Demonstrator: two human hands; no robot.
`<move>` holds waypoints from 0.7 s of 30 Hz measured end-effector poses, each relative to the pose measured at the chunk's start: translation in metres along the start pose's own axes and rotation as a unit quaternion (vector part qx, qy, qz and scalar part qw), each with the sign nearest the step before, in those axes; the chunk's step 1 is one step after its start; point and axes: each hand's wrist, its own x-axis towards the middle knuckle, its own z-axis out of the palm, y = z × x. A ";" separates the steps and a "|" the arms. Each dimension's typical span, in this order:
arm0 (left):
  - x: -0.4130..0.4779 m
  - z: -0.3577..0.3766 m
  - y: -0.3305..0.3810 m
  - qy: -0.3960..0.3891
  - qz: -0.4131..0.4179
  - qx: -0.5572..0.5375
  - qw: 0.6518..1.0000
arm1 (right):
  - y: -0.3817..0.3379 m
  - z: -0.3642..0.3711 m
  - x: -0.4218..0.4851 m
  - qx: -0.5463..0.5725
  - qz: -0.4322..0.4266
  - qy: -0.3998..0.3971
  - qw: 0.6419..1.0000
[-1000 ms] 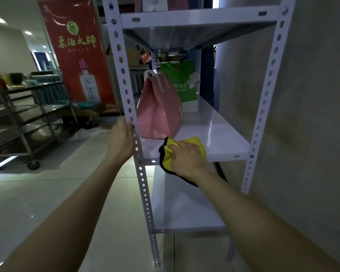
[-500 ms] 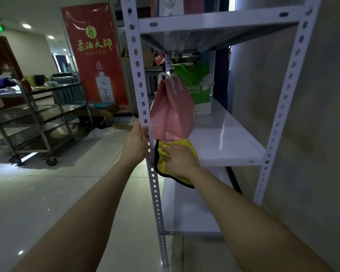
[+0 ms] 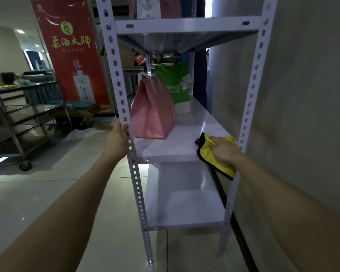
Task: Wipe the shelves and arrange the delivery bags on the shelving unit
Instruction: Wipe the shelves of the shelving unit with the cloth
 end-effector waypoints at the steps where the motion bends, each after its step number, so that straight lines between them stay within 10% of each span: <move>1: 0.000 0.002 -0.004 0.009 0.003 0.000 1.000 | -0.004 -0.002 0.008 -0.010 0.007 -0.013 1.000; 21: 0.012 0.067 -0.041 0.329 0.072 -0.039 0.941 | -0.012 0.010 0.196 -0.149 0.072 -0.053 0.985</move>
